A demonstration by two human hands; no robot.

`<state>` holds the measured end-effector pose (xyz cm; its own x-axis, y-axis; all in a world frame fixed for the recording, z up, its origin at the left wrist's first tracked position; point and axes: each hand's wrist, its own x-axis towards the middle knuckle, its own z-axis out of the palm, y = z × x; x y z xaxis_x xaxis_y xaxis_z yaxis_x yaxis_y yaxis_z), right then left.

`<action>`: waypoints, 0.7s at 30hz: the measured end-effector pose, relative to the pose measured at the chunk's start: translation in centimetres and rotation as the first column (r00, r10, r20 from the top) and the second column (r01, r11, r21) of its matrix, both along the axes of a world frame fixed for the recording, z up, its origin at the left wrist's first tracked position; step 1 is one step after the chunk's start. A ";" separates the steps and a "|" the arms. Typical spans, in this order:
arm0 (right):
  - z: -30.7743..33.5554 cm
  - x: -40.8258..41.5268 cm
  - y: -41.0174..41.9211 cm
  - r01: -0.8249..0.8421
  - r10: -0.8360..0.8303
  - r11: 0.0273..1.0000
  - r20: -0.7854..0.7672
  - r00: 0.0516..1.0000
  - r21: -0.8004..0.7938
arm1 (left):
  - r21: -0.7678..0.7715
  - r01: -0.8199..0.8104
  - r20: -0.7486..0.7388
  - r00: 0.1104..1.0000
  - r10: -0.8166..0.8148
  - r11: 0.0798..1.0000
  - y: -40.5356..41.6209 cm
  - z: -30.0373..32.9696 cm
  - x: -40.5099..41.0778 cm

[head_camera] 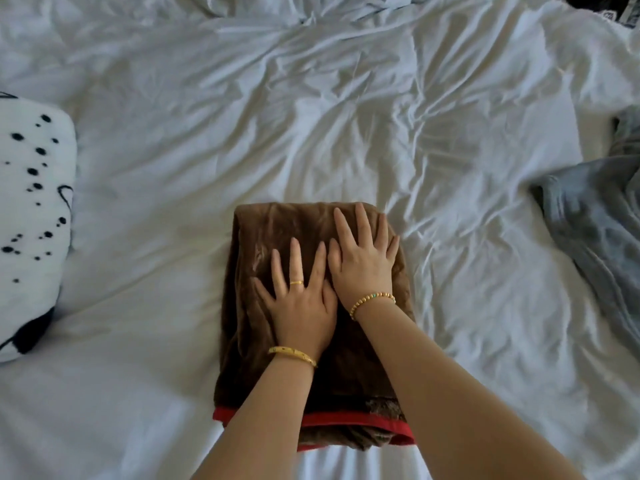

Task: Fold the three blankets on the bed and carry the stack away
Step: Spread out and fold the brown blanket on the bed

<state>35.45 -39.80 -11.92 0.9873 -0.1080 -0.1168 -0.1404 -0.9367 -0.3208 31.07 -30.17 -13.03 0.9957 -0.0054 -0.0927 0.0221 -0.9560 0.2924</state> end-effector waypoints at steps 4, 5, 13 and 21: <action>-0.1 0.1 0.3 0.006 -0.006 1.000 -0.019 1.000 0.030 | -0.017 -0.018 -0.038 0.999 0.018 1.000 0.4 -1.1 0.0; 0.2 -0.8 0.4 0.012 -0.012 1.000 -0.017 1.000 0.011 | -0.009 -0.017 -0.041 0.999 0.016 1.000 0.5 -0.9 -0.4; 0.9 -13.0 0.1 0.160 -0.173 0.984 -0.234 0.957 -0.073 | 0.054 -0.071 -0.153 0.985 0.078 0.996 1.7 0.8 -8.3; 1.0 -12.0 -1.6 0.159 -0.135 0.987 -0.404 0.905 0.025 | -0.005 -0.221 -0.239 0.947 0.214 0.975 2.8 2.6 -10.9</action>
